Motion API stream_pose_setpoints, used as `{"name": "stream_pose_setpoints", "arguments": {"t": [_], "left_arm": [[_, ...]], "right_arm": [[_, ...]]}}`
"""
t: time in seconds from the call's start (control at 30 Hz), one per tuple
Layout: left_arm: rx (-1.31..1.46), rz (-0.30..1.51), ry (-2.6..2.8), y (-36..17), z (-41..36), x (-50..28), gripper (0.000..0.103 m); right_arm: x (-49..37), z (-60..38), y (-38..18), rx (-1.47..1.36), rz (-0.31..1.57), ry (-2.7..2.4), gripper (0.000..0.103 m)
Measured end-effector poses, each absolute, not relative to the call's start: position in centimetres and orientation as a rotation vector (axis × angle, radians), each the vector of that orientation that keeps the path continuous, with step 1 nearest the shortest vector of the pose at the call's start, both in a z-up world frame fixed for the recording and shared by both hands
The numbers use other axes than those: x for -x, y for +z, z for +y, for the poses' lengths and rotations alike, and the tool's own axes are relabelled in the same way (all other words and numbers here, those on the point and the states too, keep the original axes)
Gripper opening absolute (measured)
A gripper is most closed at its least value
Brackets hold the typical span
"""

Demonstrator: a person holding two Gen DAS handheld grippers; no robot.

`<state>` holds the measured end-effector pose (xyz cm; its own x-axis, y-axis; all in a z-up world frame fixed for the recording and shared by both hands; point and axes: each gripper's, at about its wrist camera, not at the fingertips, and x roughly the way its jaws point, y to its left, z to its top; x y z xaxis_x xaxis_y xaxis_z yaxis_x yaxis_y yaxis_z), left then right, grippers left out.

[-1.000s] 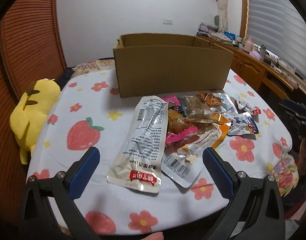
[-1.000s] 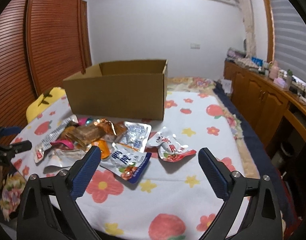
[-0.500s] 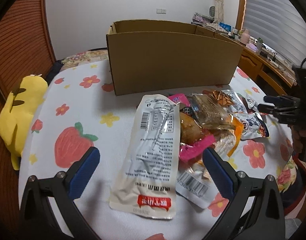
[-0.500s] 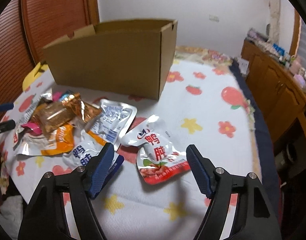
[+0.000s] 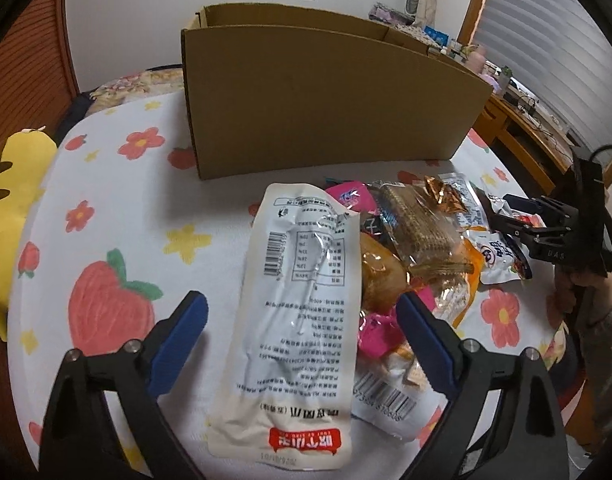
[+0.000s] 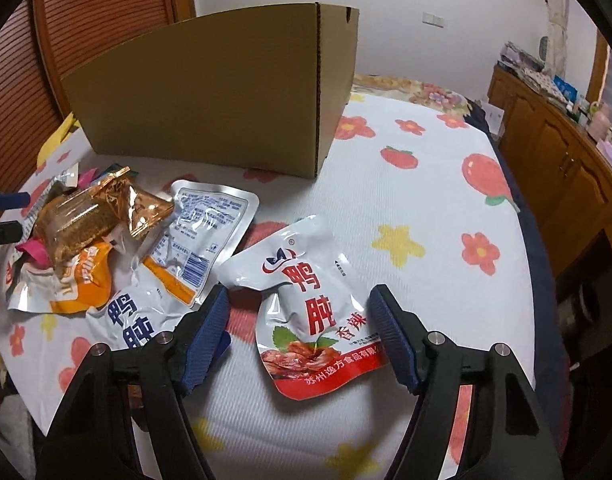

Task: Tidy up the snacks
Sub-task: 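Move left gripper to the long white red-labeled bag while right gripper approaches the red-labeled duck-neck pouch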

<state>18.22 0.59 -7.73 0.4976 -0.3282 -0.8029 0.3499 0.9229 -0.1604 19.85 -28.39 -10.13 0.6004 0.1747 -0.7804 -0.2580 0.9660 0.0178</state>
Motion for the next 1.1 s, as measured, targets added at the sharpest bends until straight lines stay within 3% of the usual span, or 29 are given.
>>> {"name": "stream_pose_setpoints", "arguments": {"t": [0.07,0.27,1.1], "left_arm": [[-0.045,0.981,-0.404,-8.0,0.3,-18.9,0.087],[-0.028,0.994,-0.433,-8.1,0.2,-19.5,0.083],[-0.086,1.038,-0.438,-9.3,0.1,-18.6,0.082]], "right_arm": [[-19.8,-28.3,-10.2,0.111,0.887,0.238,0.072],[-19.7,-28.2,-10.2,0.108,0.884,0.227,0.071],[-19.4,-28.2,-10.2,0.106,0.881,0.215,0.071]]}}
